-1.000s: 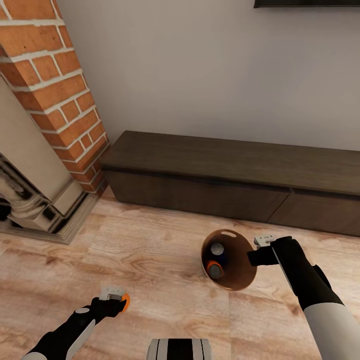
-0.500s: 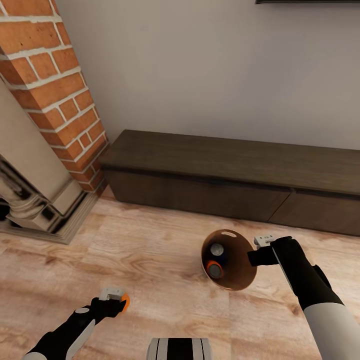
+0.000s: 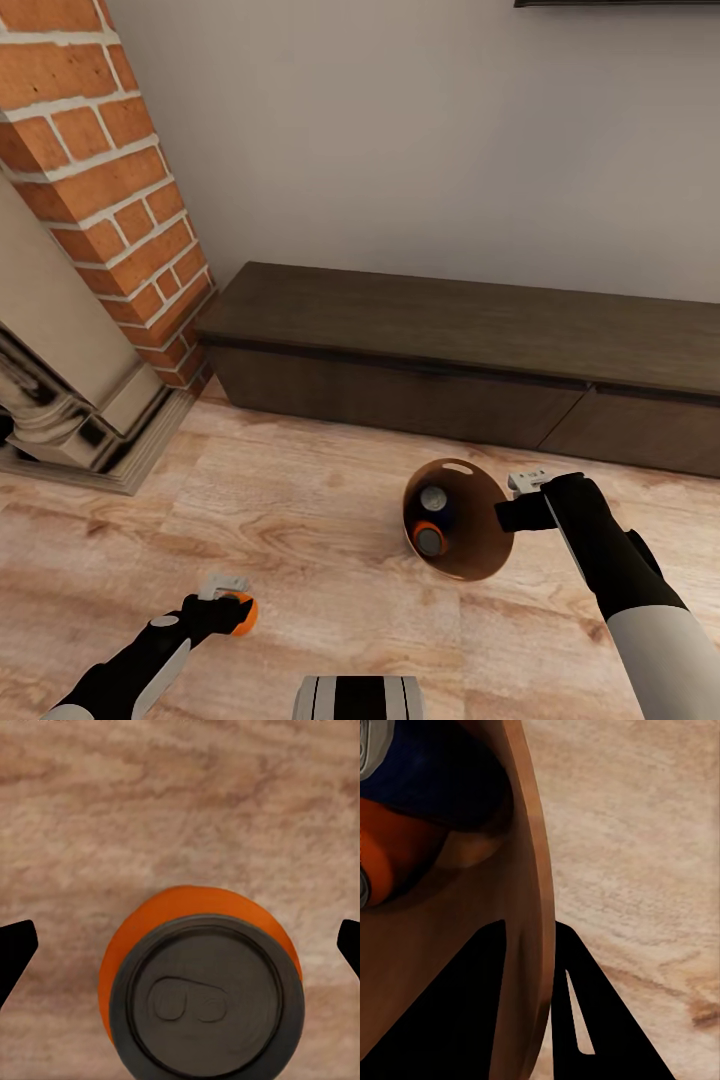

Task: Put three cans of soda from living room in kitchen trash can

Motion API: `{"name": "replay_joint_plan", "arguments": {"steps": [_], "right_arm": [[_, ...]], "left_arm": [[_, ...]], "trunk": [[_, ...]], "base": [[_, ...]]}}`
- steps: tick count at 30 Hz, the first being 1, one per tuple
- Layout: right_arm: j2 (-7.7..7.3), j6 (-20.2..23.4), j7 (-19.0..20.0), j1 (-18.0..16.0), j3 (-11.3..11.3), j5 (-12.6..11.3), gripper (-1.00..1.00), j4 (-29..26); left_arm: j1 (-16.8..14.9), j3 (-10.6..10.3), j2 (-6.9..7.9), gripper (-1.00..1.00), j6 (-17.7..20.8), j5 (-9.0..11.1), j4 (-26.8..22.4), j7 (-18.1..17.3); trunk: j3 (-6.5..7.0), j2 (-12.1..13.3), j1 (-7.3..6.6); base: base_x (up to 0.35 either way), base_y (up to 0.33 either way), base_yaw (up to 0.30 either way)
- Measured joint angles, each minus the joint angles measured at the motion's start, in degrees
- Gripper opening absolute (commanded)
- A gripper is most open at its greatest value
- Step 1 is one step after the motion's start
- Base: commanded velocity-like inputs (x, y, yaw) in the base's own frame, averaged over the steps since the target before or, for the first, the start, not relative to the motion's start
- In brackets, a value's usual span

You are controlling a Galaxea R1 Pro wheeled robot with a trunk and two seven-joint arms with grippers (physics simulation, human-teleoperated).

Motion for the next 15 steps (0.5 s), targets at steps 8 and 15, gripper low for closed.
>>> {"name": "replay_joint_plan", "arguments": {"steps": [8, 15], "right_arm": [[0.0, 0.0, 0.0, 0.0, 0.1, 0.1, -1.0, 0.0], [0.0, 0.0, 0.0, 0.0, 0.1, 0.0, -1.0, 0.0]], "left_arm": [[0.0, 0.0, -0.01, 1.0, 0.1, 0.0, 0.0, 0.1], [0.0, 0.0, 0.0, 1.0, 0.0, 0.0, 0.0, 0.1]], "trunk": [[-0.44, 0.0, 0.05], [-0.44, 0.0, 0.05]], "base": [[0.0, 0.0, 0.0], [0.0, 0.0, 0.0]]}}
